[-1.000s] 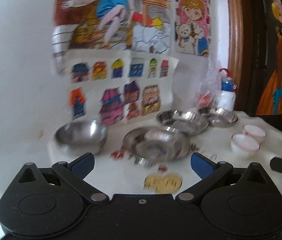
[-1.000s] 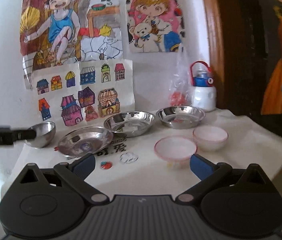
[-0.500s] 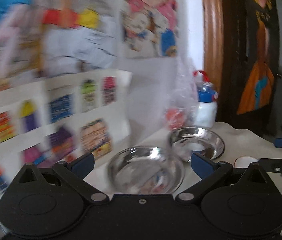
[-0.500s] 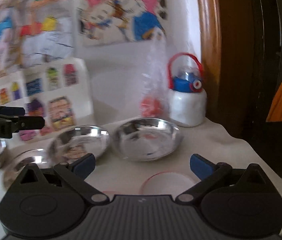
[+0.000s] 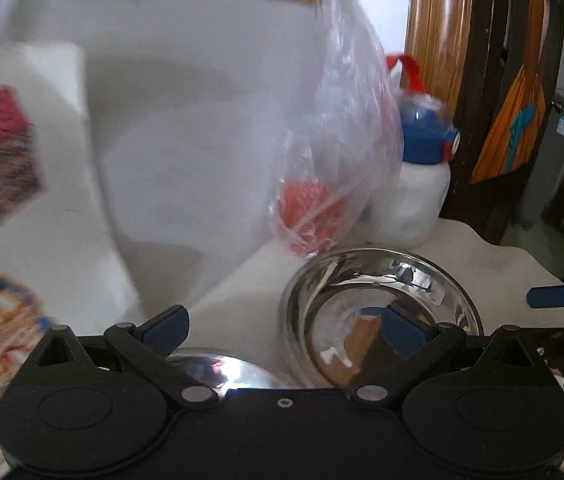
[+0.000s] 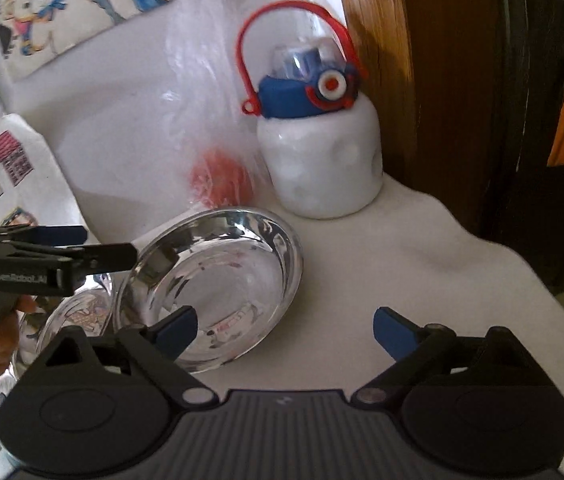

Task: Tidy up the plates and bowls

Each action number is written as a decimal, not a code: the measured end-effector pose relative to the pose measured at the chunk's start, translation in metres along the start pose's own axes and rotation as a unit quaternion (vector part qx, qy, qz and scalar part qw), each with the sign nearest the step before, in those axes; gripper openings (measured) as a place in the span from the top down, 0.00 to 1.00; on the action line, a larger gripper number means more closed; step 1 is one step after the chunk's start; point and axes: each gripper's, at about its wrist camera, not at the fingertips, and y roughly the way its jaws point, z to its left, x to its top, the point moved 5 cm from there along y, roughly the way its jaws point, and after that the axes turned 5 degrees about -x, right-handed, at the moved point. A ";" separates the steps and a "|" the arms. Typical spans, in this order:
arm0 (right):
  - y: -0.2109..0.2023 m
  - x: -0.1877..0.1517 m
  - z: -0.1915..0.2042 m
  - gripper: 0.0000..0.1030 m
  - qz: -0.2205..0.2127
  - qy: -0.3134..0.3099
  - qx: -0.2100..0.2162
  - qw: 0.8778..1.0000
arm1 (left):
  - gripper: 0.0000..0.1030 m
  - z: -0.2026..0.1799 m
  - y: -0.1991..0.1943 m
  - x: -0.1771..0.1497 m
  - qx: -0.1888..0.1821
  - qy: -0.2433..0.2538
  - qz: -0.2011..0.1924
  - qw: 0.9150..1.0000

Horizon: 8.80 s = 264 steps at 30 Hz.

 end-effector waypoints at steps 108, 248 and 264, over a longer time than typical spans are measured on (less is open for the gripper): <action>-0.023 -0.026 0.189 0.23 0.009 -0.163 0.004 0.987 | 0.36 0.130 -0.109 -0.067 -0.014 -0.180 0.019 0.983; -0.004 -0.030 0.183 0.83 -0.045 0.037 0.103 0.993 | 0.83 0.158 -0.088 -0.074 -0.145 -0.150 0.029 0.978; 0.003 -0.025 0.186 0.79 -0.025 0.009 0.074 0.997 | 0.83 0.154 -0.083 -0.074 -0.134 -0.136 0.033 0.981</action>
